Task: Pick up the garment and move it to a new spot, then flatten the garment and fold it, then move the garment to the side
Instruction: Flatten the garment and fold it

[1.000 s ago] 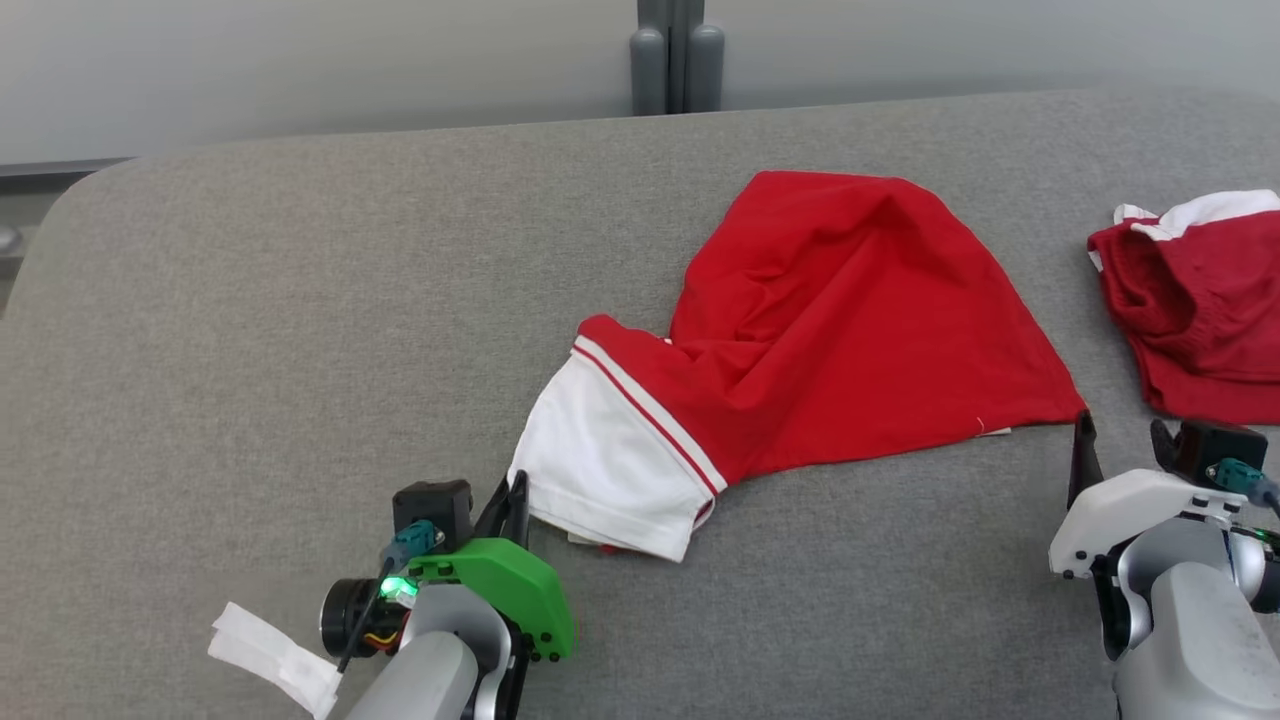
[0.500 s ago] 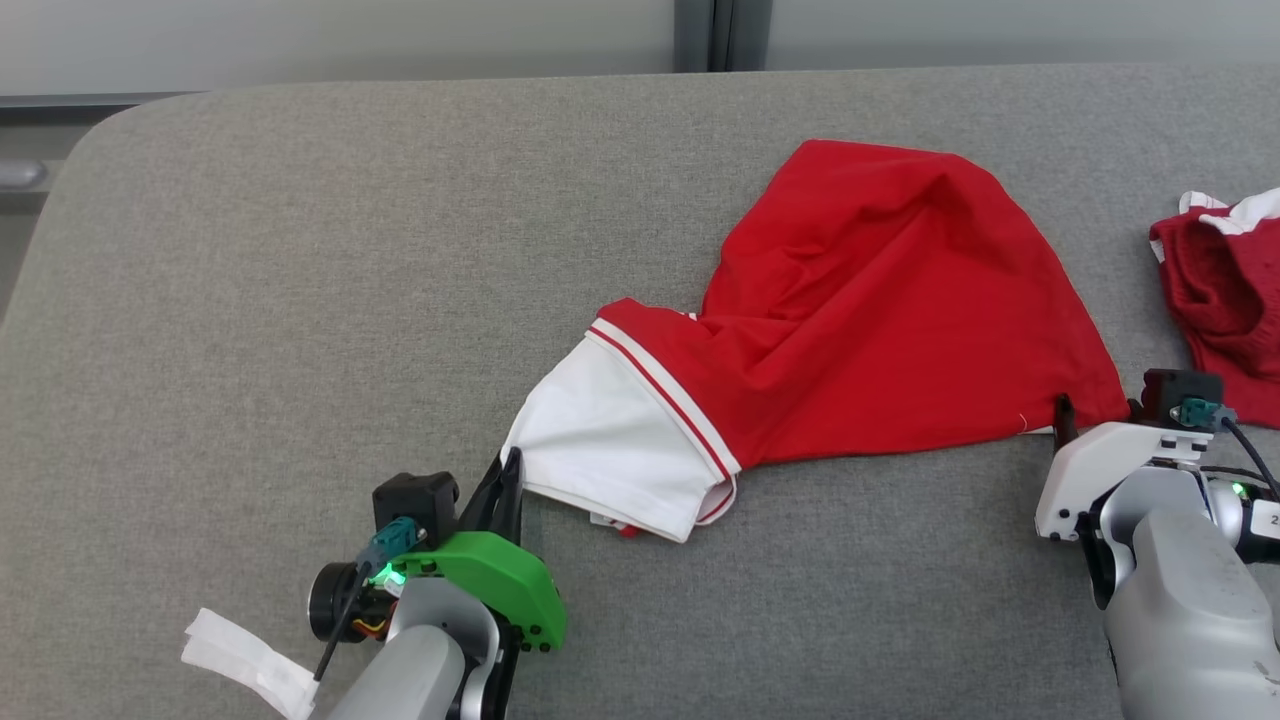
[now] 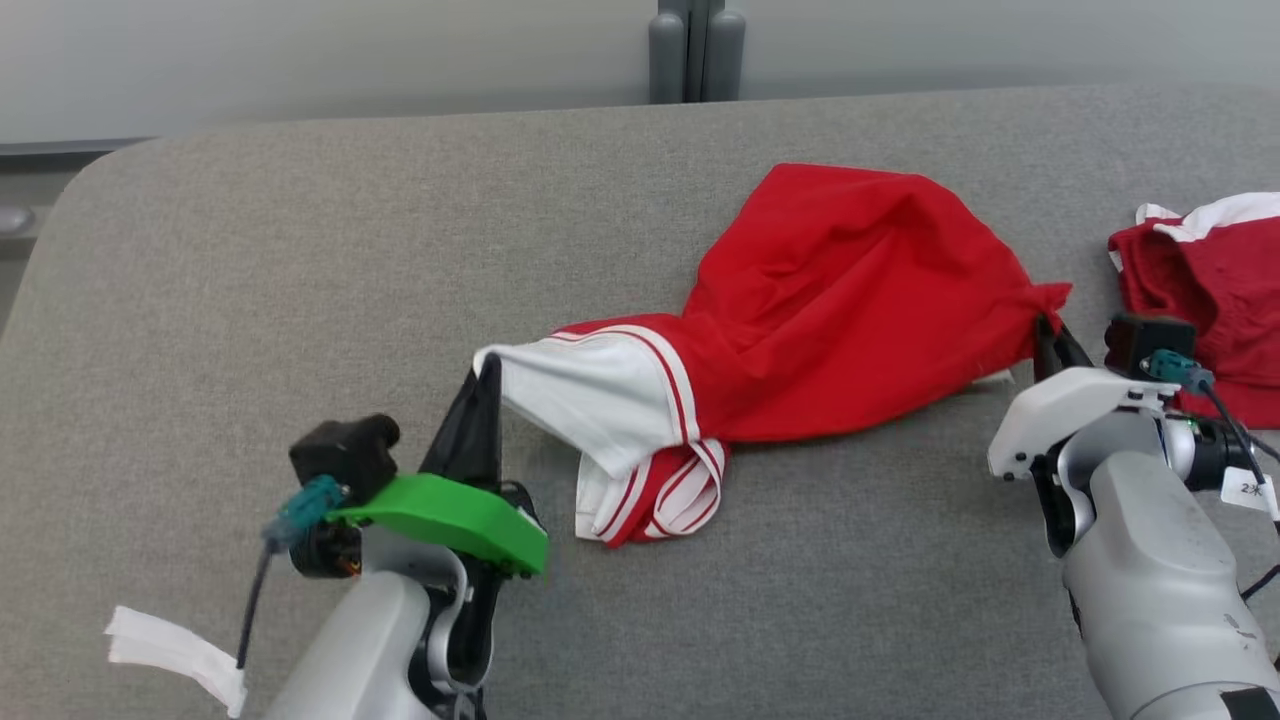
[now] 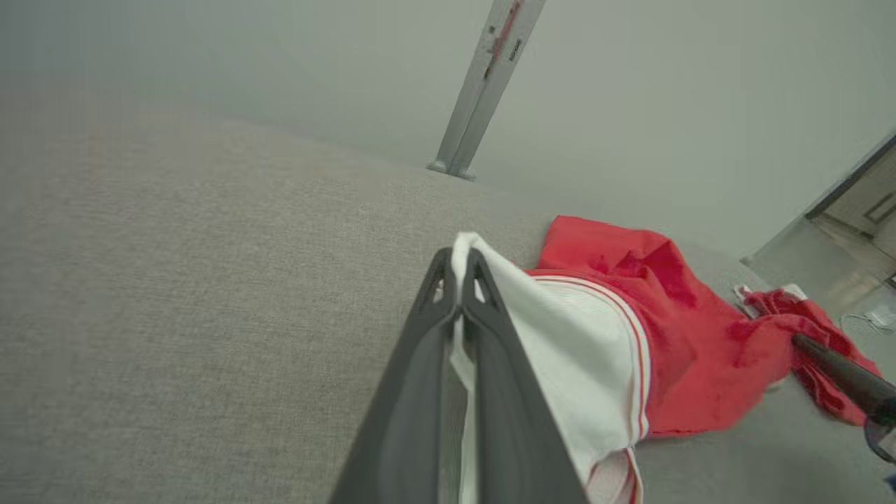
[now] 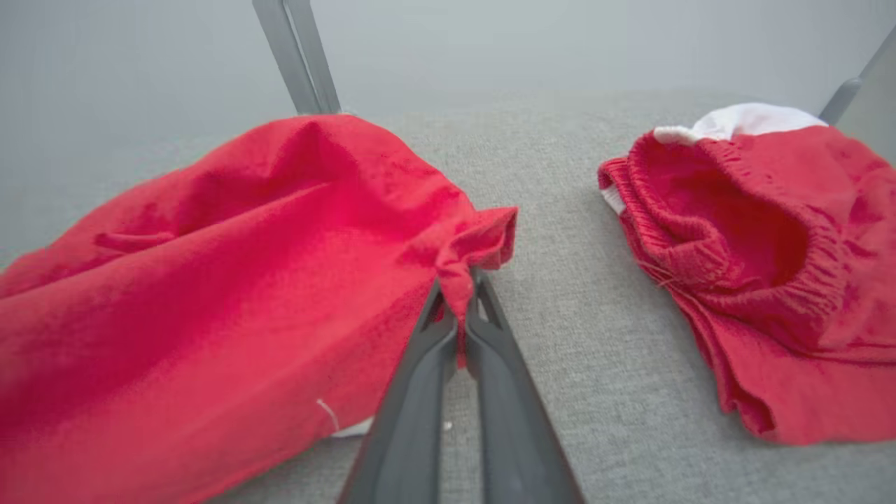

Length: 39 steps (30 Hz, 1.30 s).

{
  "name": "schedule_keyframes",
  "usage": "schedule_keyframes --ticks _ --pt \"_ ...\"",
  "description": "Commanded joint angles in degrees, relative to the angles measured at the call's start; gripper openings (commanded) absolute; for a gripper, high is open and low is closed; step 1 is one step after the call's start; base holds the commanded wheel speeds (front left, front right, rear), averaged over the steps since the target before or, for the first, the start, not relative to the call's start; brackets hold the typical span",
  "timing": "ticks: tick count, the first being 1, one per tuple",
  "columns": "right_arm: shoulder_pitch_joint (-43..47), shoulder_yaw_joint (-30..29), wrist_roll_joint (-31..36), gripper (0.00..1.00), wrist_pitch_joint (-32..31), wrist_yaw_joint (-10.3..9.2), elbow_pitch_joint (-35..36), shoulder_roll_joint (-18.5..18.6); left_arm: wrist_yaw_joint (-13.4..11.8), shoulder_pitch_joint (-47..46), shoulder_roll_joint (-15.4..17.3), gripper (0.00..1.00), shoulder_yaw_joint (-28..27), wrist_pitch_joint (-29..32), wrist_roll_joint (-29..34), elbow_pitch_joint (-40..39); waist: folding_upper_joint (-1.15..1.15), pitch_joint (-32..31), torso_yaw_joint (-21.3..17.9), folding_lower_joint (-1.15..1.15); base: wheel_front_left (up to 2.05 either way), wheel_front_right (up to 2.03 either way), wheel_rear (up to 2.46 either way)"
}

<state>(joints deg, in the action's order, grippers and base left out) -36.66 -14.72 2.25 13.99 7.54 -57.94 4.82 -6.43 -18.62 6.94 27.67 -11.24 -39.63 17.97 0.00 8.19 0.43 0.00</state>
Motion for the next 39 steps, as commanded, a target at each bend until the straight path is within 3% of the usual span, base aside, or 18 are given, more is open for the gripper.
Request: schedule_keyframes --ticks 1,5,7,10,15,21,25,32,36,39 --pt "-0.3 1.4 -1.6 0.0 0.6 -0.12 1.7 0.3 0.8 -0.7 -0.3 0.0 -1.6 -0.6 -2.4 -2.0 0.0 -1.8 -1.2 0.0 0.0 0.0 0.0" --pt "1.9 6.6 -6.5 0.0 1.2 -0.12 10.0 1.3 2.9 -0.1 0.6 0.0 -4.7 -0.7 -6.2 -9.7 0.0 -4.7 -2.3 0.0 0.0 0.0 0.0" --pt "5.0 9.8 -9.3 0.0 1.2 -0.12 19.6 2.8 3.0 0.7 2.8 0.0 -6.5 -0.6 -6.5 -16.6 0.0 -7.0 -3.3 0.0 0.0 0.0 0.0" --pt "8.7 11.5 -11.6 0.0 1.2 -0.12 29.9 4.1 1.4 0.9 5.4 0.0 -8.3 -0.1 -5.4 -23.3 0.0 -8.8 -4.0 0.0 0.0 0.0 0.0" --pt "16.1 11.5 -12.7 0.0 -3.3 -0.12 52.9 5.9 -1.7 -1.1 9.7 0.0 -11.2 2.0 -2.8 -37.1 0.0 -10.5 -5.1 0.0 0.0 0.0 0.0" --pt "22.4 9.5 -11.7 0.0 -10.0 -0.11 78.2 4.3 -4.3 -5.5 14.1 0.0 -12.9 5.6 2.3 -50.7 0.0 -11.0 -6.4 0.0 0.0 0.0 0.0" --pt "24.4 8.8 -11.3 0.0 -13.0 -0.11 89.7 3.3 -5.3 -9.4 16.7 0.0 -14.0 8.9 4.5 -56.9 0.0 -10.6 -7.3 0.0 0.0 0.0 0.0" --pt "26.2 9.4 -13.2 0.0 -15.9 -0.12 94.7 1.9 -6.1 -13.8 18.7 0.0 -13.8 15.0 4.0 -56.9 0.0 -6.5 -7.8 0.0 0.0 0.0 0.0" --pt "23.0 11.6 -15.2 0.0 -15.7 -0.1 90.2 2.3 -5.0 -16.7 18.5 0.0 -12.4 16.1 4.2 -51.7 0.0 -0.3 -7.5 0.0 0.0 0.0 0.0" --pt "16.9 13.6 -17.1 0.0 -14.8 -0.09 83.2 3.0 -2.8 -22.7 17.7 0.0 -10.7 16.3 4.4 -44.8 0.0 5.0 -7.3 0.0 0.0 0.0 0.0"
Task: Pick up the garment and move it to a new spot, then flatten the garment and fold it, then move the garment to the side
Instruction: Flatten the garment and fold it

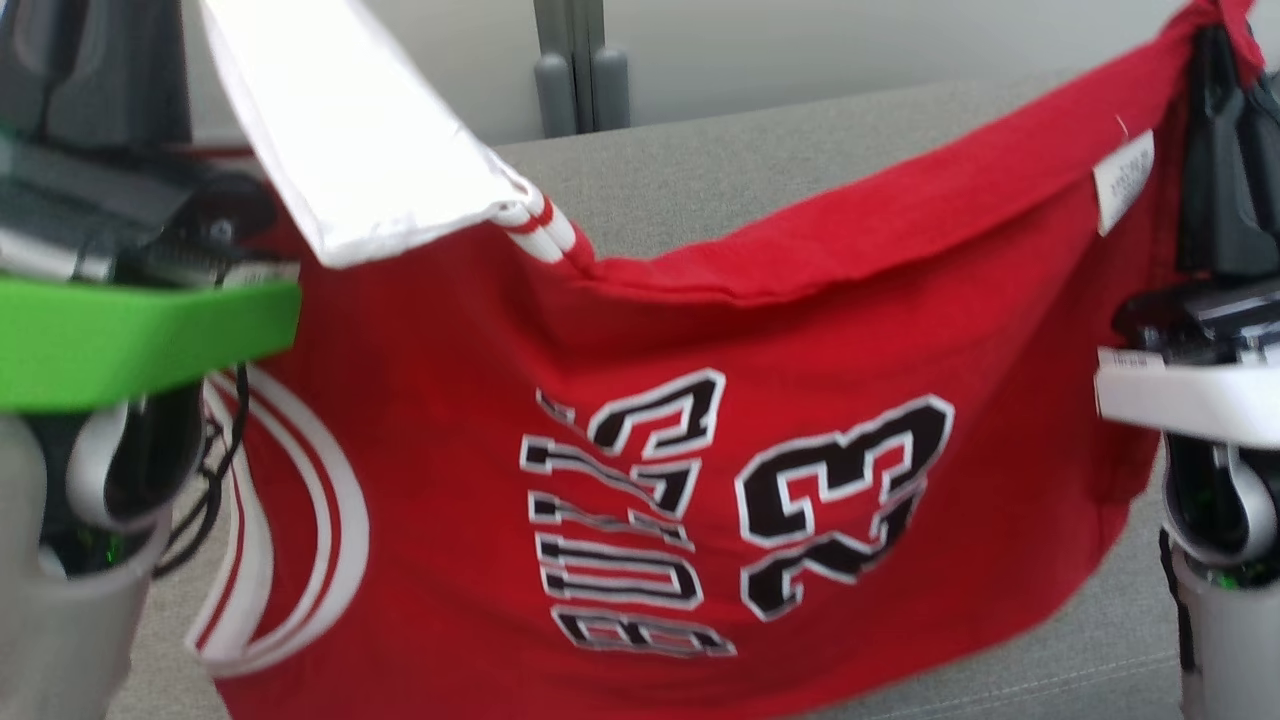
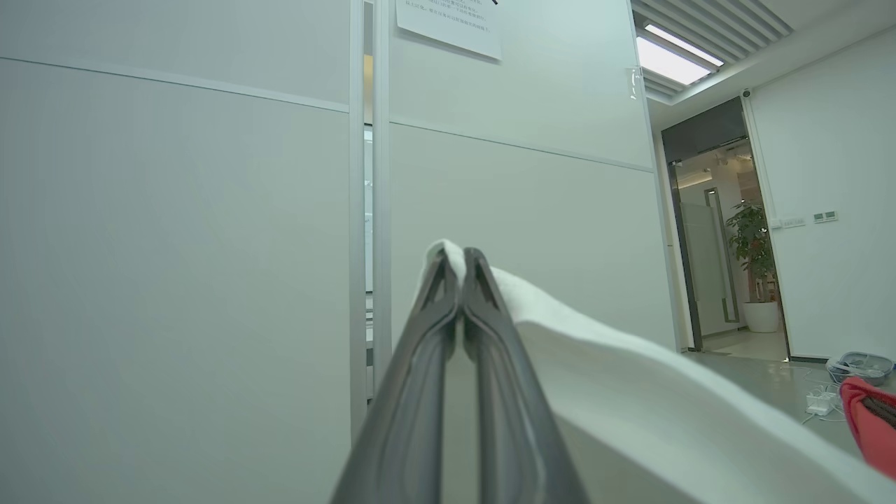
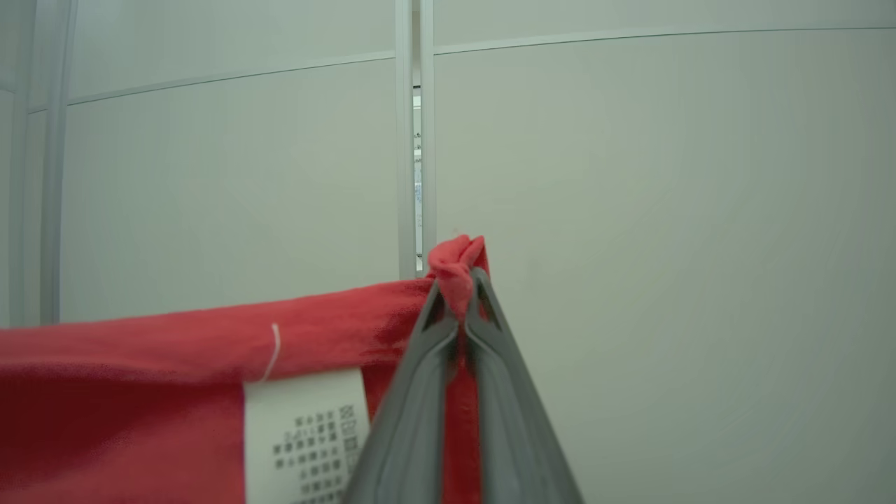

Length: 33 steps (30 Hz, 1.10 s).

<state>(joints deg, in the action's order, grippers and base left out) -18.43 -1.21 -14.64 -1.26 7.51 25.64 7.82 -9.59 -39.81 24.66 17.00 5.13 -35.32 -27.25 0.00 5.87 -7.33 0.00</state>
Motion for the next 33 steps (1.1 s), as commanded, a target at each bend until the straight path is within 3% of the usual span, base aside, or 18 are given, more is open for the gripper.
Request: schedule_keyframes --ticks 1,6,11,15,23,33 --pt "-4.5 0.5 -0.6 0.0 0.9 -0.07 -3.6 0.4 1.3 -4.7 -0.2 0.0 0.6 0.0 0.7 3.4 0.0 9.2 0.6 0.0 0.0 0.0 0.0" --pt "-23.0 0.8 0.7 0.0 4.7 -0.06 -20.5 -0.1 5.5 -22.0 -2.7 0.0 3.0 -0.8 3.5 20.7 0.0 15.9 1.5 0.0 0.0 0.0 0.0" --pt "-44.2 -1.7 7.2 0.0 11.2 -0.06 -39.0 -1.9 6.1 -39.6 -6.9 0.0 1.1 -8.9 6.3 38.2 0.0 20.4 2.8 0.0 0.0 0.0 0.0" --pt "-53.9 -5.1 13.4 0.0 14.7 -0.07 -51.1 -2.8 7.8 -45.7 -10.2 0.0 1.4 -16.0 7.1 46.9 0.0 23.1 5.6 0.0 0.0 0.0 0.0" --pt "-53.4 -7.2 21.4 0.0 16.4 -0.06 -66.4 -3.9 10.8 -37.7 -15.2 0.0 -0.3 -20.3 4.8 55.5 0.0 29.3 10.1 0.0 0.0 0.0 0.0" --pt "-44.8 -8.0 19.0 0.0 16.5 -0.06 -66.6 -4.2 14.4 -18.7 -19.5 0.0 -10.1 -20.3 8.3 46.8 0.0 31.3 10.0 0.0 0.0 0.0 0.0"
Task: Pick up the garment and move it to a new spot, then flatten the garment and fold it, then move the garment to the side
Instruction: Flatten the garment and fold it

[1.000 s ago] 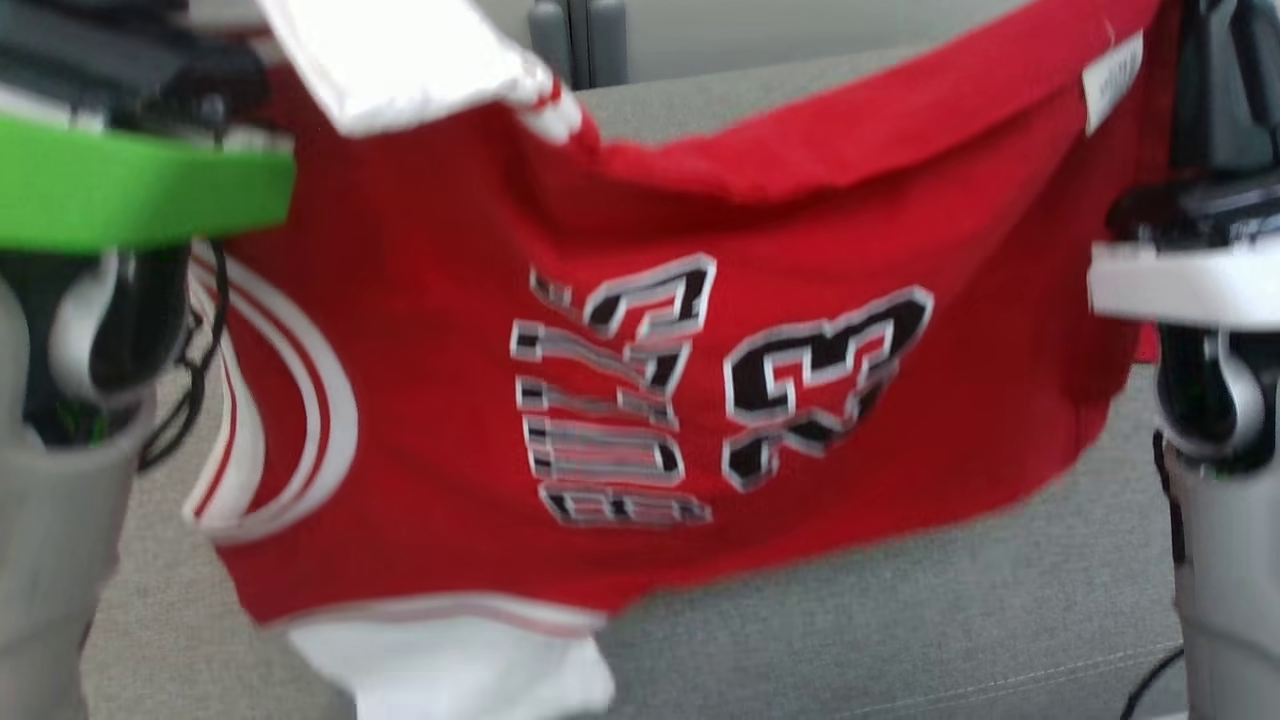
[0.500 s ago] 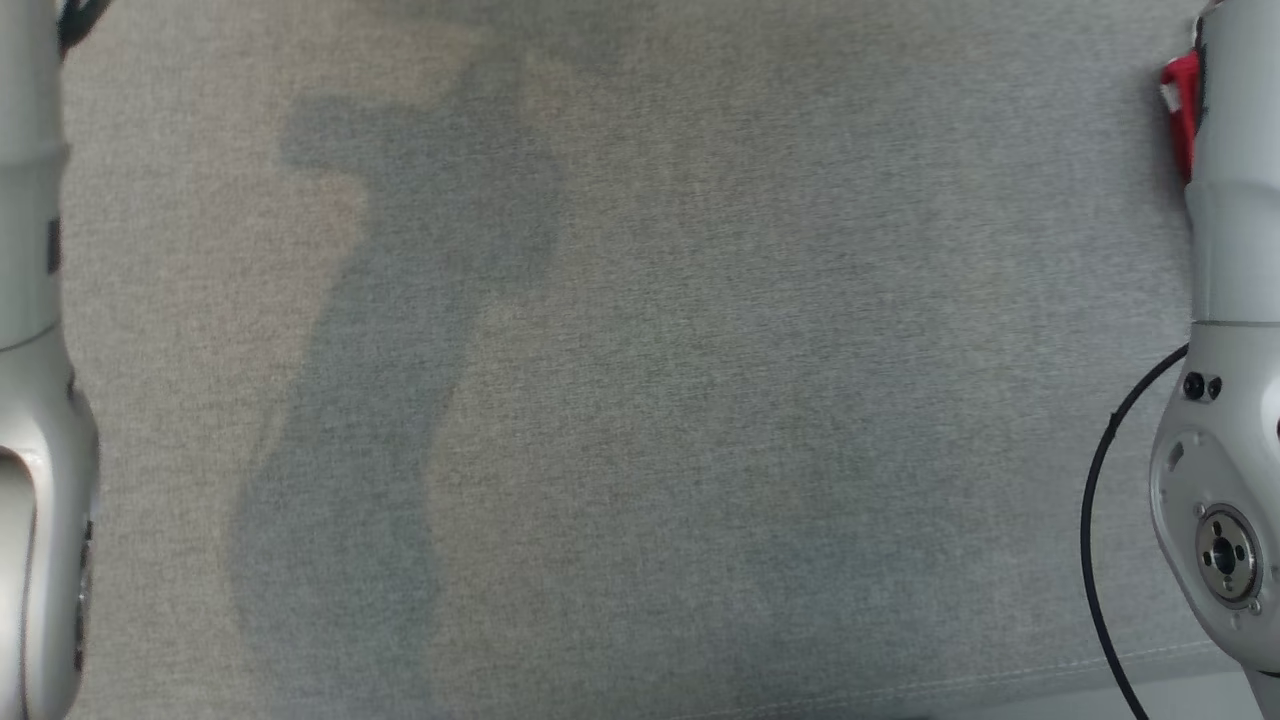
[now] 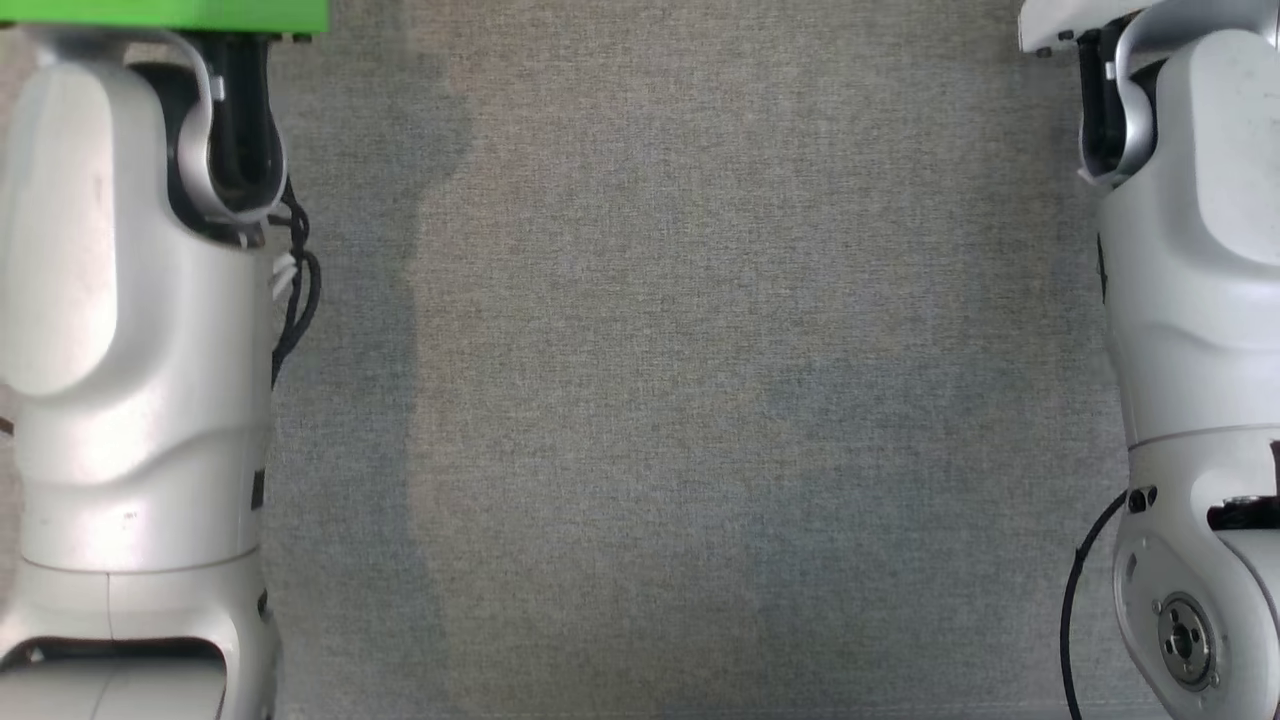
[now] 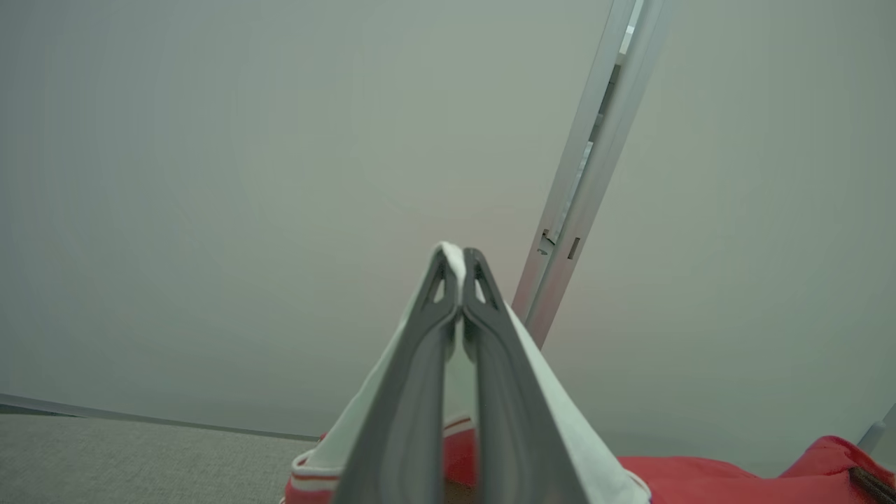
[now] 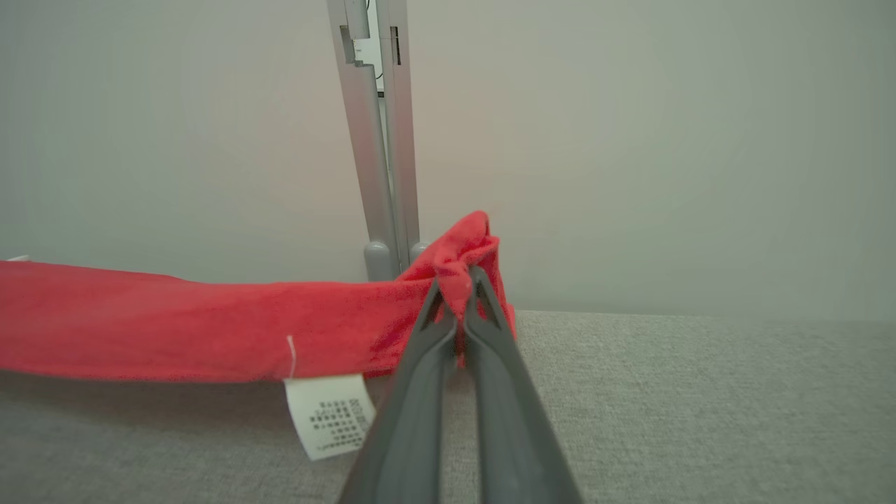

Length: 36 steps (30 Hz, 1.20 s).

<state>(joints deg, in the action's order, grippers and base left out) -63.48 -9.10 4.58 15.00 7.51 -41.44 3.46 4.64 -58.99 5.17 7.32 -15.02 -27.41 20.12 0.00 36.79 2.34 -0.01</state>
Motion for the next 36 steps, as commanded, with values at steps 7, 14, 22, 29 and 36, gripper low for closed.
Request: schedule_keyframes --ticks 7,14,22,29,36 --pt "7.2 0.3 -4.5 0.0 0.2 -0.06 4.0 -0.2 1.9 10.7 -1.4 0.0 -3.5 -0.2 3.8 -7.0 0.0 -2.3 -1.3 0.01 0.0 0.0 0.0" --pt "14.8 1.8 -8.7 0.0 0.2 -0.06 8.8 -0.4 2.4 19.4 -2.1 0.0 -4.9 -0.2 4.1 -10.6 0.0 -7.6 -2.1 0.01 0.0 0.0 0.0" --pt "27.4 3.5 -14.4 0.0 0.2 -0.07 13.8 -0.4 2.8 33.1 -2.2 0.0 -4.5 -0.2 1.6 -16.1 0.0 -16.4 -2.4 0.01 0.0 0.0 0.0" --pt "39.7 4.4 -17.2 0.0 0.2 -0.07 20.6 -0.5 1.6 48.1 -2.2 0.0 -4.7 -0.2 -0.6 -24.2 0.0 -23.3 -2.1 0.01 0.0 0.0 0.0" --pt "51.5 4.8 -18.9 0.0 0.2 -0.07 27.8 -0.5 -0.8 60.7 -2.2 0.0 -2.4 -0.2 -1.2 -31.0 0.0 -28.4 -1.5 0.01 0.0 0.0 0.0"
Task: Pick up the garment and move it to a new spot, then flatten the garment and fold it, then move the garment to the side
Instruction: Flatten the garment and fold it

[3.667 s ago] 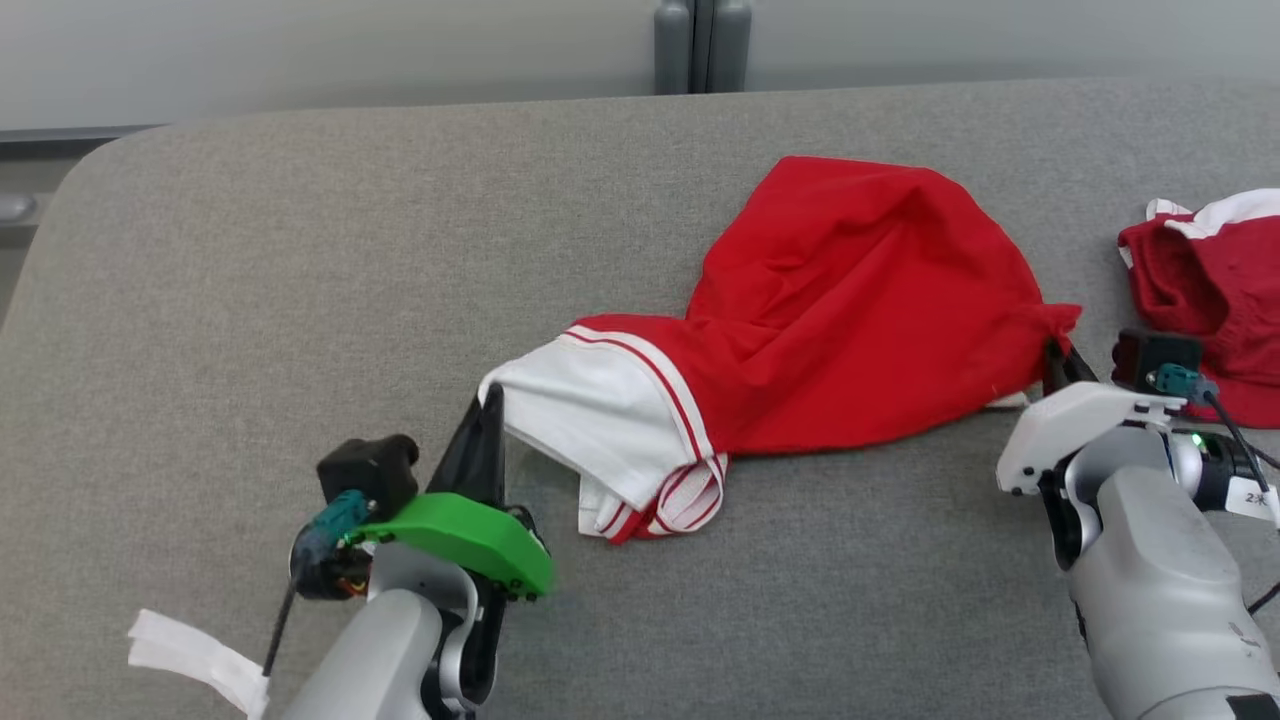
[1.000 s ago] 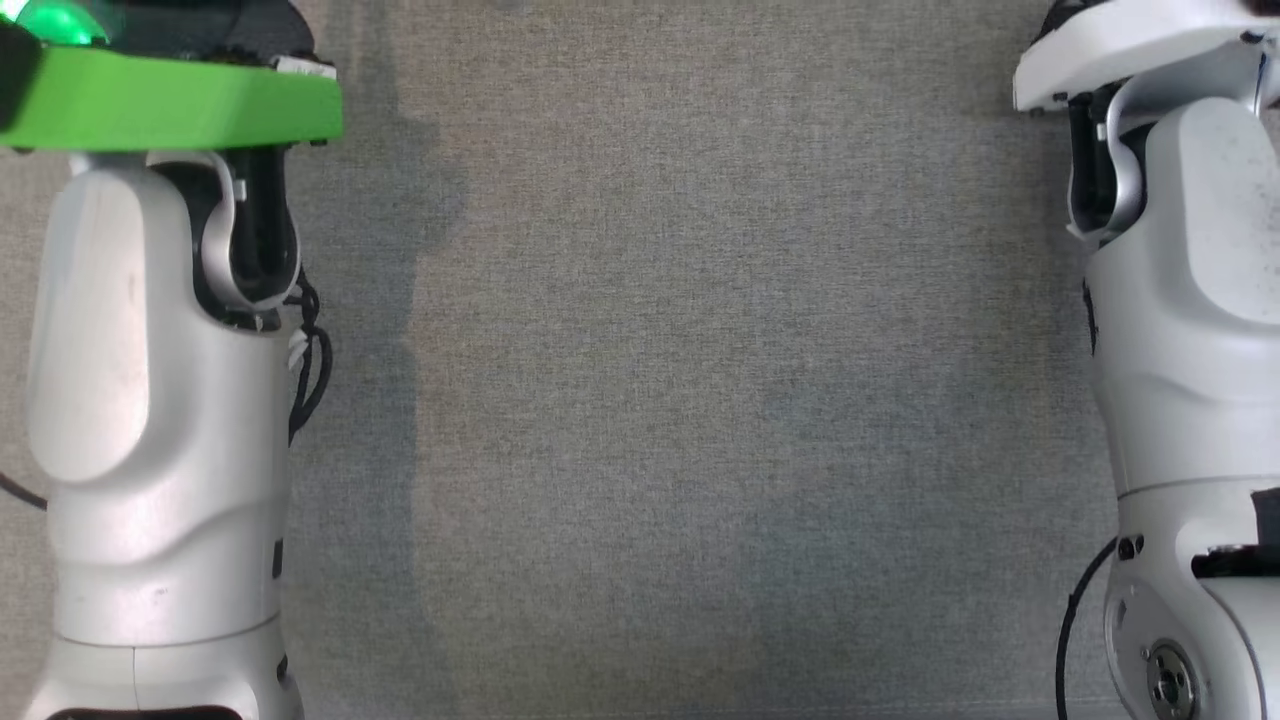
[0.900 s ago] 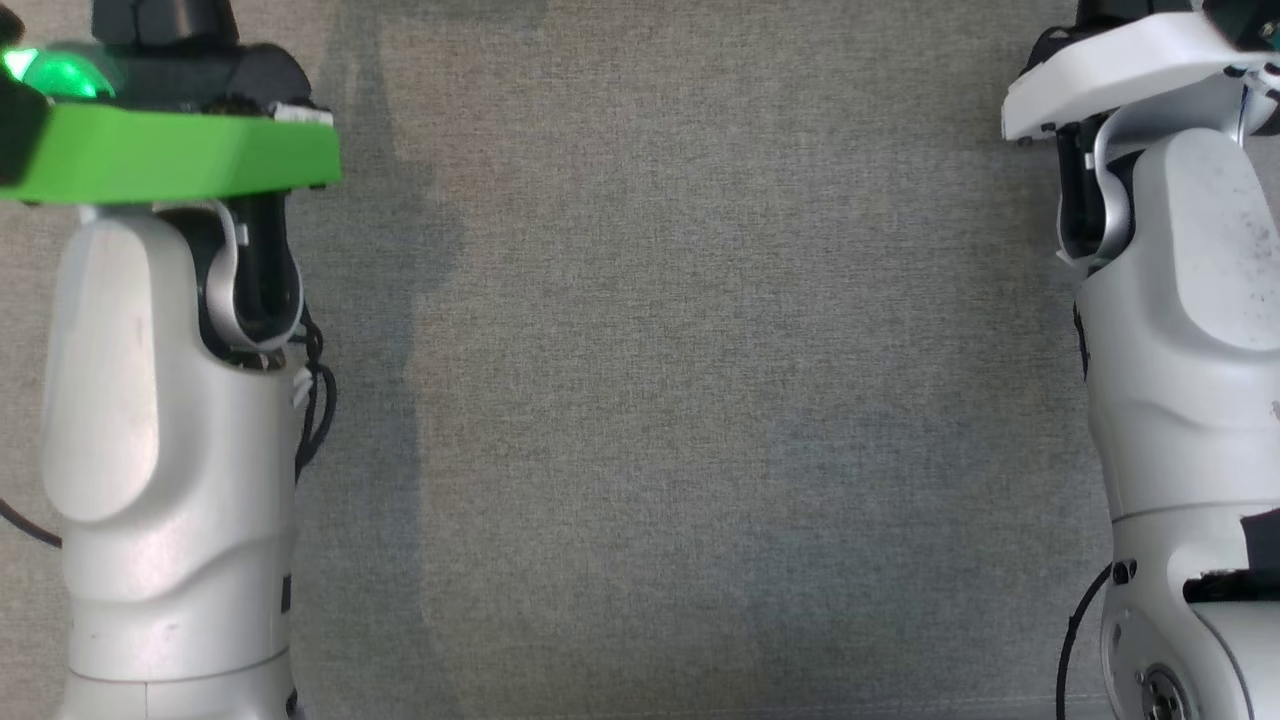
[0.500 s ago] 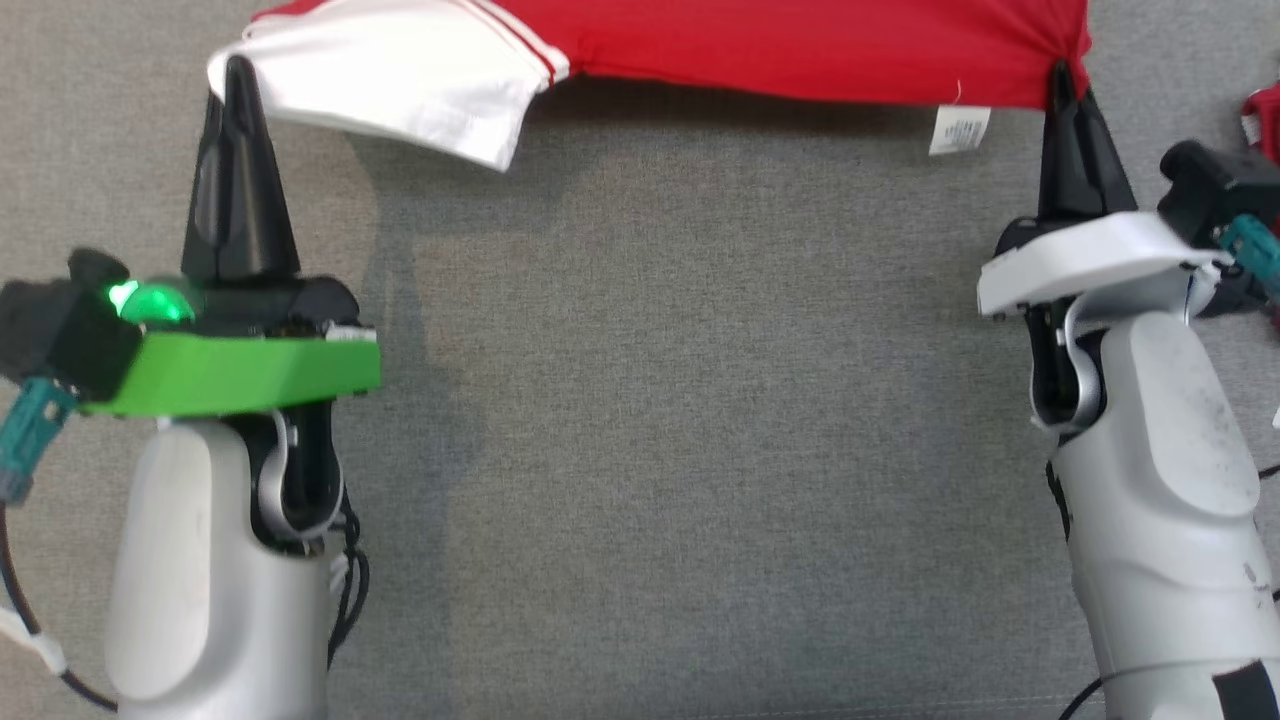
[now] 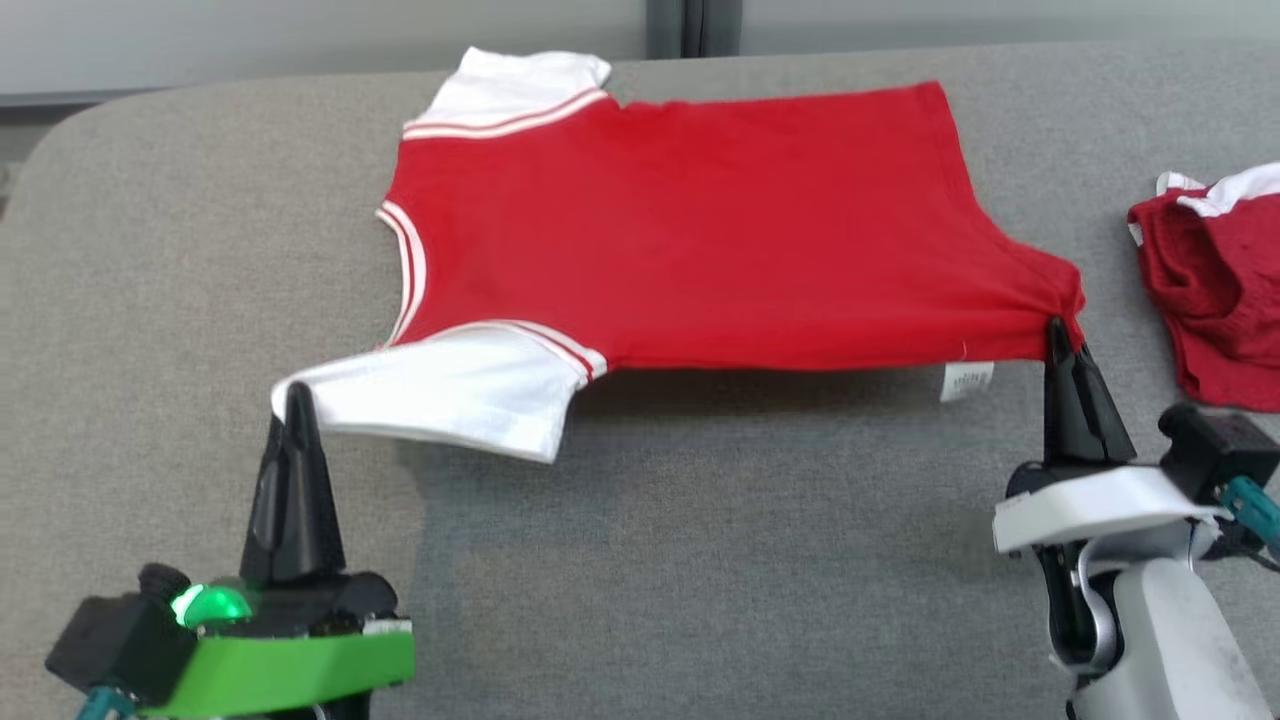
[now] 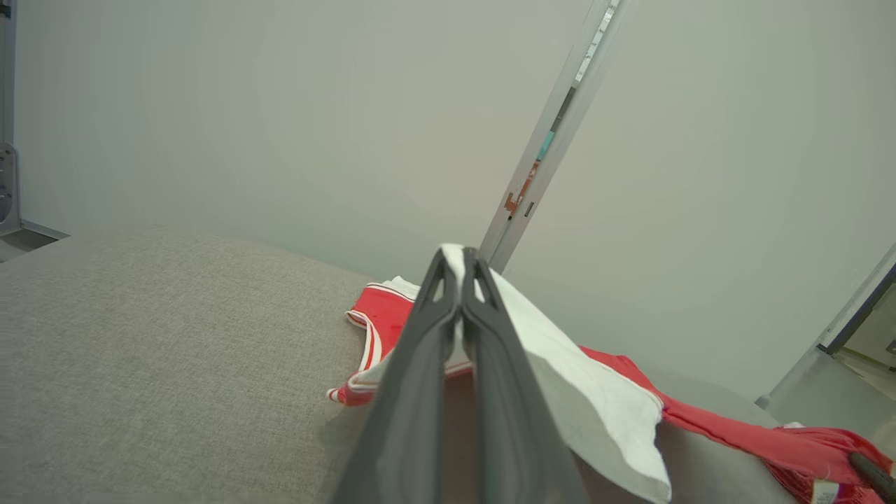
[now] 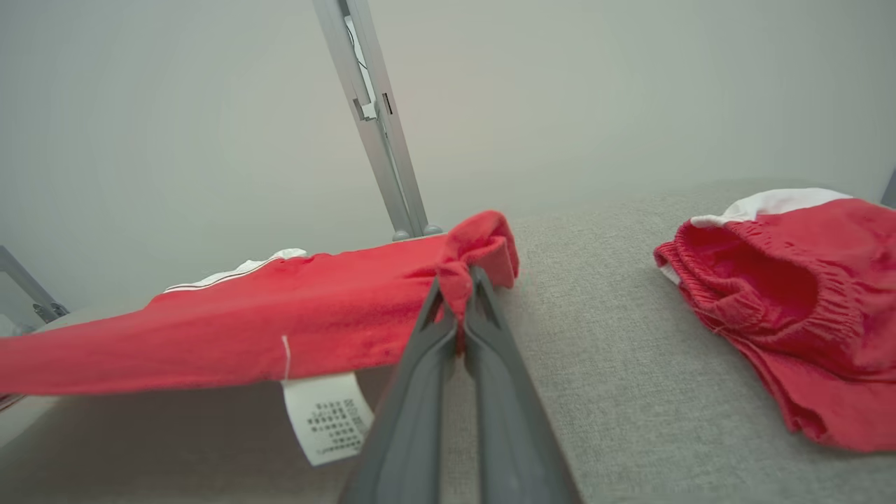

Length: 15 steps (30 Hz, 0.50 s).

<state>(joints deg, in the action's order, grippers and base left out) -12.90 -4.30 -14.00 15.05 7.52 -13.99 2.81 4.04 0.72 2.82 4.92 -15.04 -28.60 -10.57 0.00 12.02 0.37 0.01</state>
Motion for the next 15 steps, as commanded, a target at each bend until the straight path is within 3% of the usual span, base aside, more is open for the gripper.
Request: schedule_keyframes --ticks 1,7,15 --pt "2.6 -0.1 -0.6 0.0 0.2 -0.08 1.4 0.2 -0.4 2.7 0.2 0.0 0.6 -0.1 0.3 -0.9 0.0 -4.1 0.6 -0.01 0.0 0.0 0.0" --pt "10.3 0.1 -2.0 0.0 0.2 -0.08 3.9 0.2 -0.9 8.9 0.2 0.0 3.4 -0.1 0.7 -0.7 0.0 -5.3 0.6 -0.01 0.0 0.0 0.0" --pt "10.4 1.3 -3.2 0.0 0.0 -0.08 -3.0 0.2 -1.6 8.2 0.2 0.0 5.9 -0.1 -1.4 3.4 0.0 -4.4 0.3 -0.01 0.0 0.0 0.0"
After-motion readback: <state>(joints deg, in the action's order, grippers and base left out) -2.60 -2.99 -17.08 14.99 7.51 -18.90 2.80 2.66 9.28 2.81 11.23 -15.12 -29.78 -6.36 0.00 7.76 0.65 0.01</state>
